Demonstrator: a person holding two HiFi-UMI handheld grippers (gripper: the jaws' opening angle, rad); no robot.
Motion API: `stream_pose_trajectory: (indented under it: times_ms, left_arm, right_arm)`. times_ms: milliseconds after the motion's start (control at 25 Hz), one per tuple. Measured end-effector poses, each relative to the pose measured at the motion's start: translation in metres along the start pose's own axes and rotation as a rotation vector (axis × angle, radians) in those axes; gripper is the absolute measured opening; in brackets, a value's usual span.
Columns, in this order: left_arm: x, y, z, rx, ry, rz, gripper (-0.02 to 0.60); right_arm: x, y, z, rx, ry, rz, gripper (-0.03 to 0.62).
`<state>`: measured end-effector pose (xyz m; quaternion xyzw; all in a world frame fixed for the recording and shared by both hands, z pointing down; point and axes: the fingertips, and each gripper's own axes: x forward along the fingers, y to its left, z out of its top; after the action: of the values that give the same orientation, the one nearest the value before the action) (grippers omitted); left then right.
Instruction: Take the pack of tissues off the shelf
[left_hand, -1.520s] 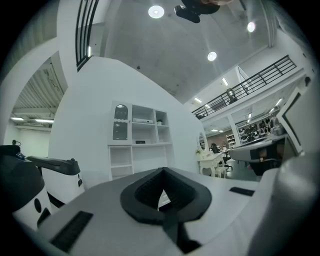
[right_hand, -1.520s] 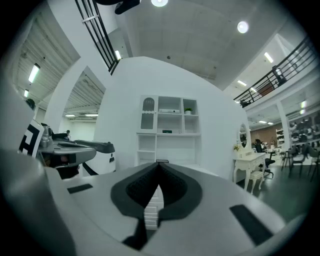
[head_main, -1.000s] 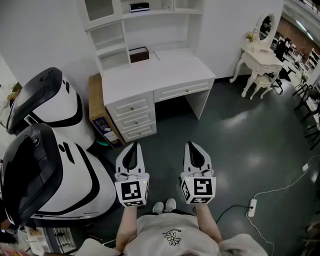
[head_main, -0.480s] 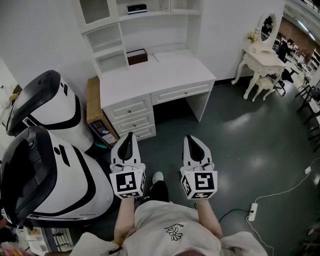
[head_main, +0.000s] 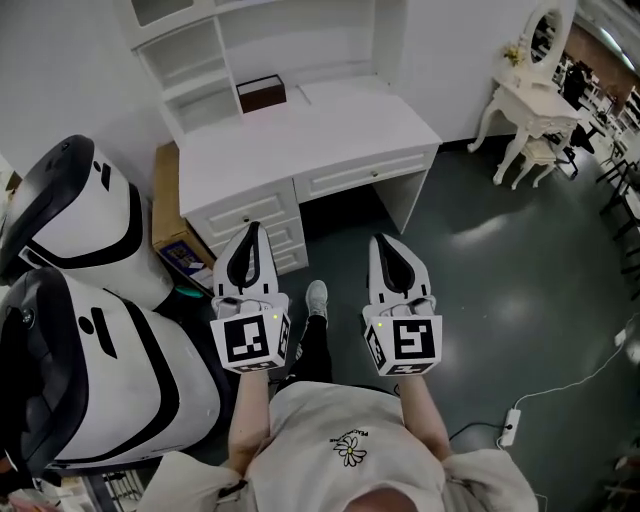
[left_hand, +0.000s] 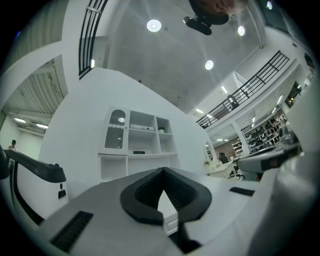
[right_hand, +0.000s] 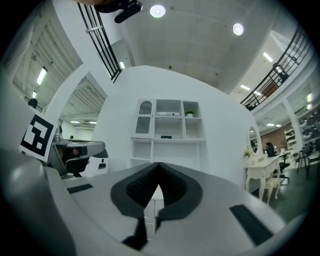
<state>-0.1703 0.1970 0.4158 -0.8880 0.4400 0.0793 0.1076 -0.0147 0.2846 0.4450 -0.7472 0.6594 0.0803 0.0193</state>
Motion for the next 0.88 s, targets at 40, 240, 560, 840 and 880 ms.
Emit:
stream_pose_trajectory:
  times_ms: [40,240,560,840,880]
  left_arm:
    - [0.018,0.005,-0.004,0.003,-0.005,0.001,0.000]
    - [0.127,0.040,-0.017,0.017,-0.007,0.023,0.000]
    - [0.307,0.100,-0.012,0.030,-0.028,0.057,0.000]
    - [0.418,0.138,-0.030,0.005,0.006,0.050,0.000]
    - [0.429,0.140,-0.032,0.000,0.009,0.048,0.000]
  right_arm:
    - [0.020,-0.004,-0.007,0.003,0.006,0.005,0.002]
    - [0.129,-0.026,-0.020,0.030,0.022,0.024,0.002]
    - [0.333,-0.065,0.011,0.013,-0.020,0.071,0.002]
    - [0.462,-0.091,0.027,0.019,-0.061,0.060,0.002]
    - [0.474,-0.093,0.027,0.019,-0.062,0.059,0.002]
